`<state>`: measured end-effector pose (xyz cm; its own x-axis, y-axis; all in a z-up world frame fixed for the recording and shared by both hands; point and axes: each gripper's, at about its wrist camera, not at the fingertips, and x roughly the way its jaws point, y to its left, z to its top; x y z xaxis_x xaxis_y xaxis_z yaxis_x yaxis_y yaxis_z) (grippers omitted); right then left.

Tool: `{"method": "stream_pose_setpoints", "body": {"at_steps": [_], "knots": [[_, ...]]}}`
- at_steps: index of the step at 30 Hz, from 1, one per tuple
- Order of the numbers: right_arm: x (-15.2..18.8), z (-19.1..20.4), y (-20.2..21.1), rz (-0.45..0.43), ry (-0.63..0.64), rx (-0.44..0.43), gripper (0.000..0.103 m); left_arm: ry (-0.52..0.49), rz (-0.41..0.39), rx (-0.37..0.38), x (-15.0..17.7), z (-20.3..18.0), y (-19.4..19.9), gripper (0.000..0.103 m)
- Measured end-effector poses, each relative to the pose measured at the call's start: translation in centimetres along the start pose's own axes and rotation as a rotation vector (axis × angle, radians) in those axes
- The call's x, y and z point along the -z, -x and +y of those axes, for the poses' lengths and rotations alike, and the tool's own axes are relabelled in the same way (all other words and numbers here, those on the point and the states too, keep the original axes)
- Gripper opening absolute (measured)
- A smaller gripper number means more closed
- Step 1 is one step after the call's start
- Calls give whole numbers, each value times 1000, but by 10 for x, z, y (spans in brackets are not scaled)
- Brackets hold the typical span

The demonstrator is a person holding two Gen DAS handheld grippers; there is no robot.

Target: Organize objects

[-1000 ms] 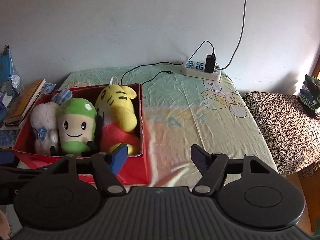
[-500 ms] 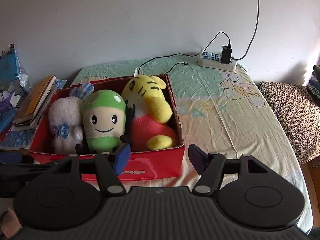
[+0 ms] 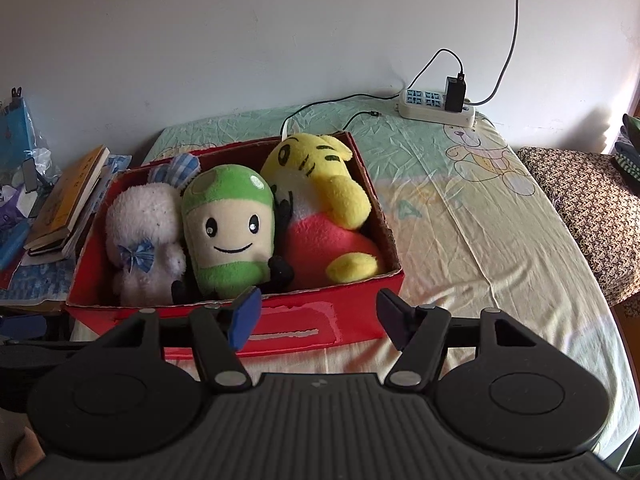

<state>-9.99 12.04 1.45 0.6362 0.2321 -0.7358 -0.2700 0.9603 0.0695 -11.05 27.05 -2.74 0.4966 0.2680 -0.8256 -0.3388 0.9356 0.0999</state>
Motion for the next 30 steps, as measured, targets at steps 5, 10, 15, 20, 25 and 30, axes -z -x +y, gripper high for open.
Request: {"method": "stream_pose_setpoints", "body": {"at_steps": [5,10,15,20,25,30], "knots": [[2,3,-4,14,10,-13,66,9,7,-7,1,5,-2,102],[-3,2,-4,-1,36,-30,66,38,14,-26,0,4,-1,102],[-8,-2,-5,-4,34,-48,66,49,22,-50,2,0,1,102],[-5,-3,-12,28,46,-49,66,47,43,-52,7,-5,-1,102],[0,-4,-14,44,36,-35,66,42,60,-37,9,-9,-4,102],[5,-7,-13,49,23,-6,67,10,58,-27,13,-15,-3,102]]}}
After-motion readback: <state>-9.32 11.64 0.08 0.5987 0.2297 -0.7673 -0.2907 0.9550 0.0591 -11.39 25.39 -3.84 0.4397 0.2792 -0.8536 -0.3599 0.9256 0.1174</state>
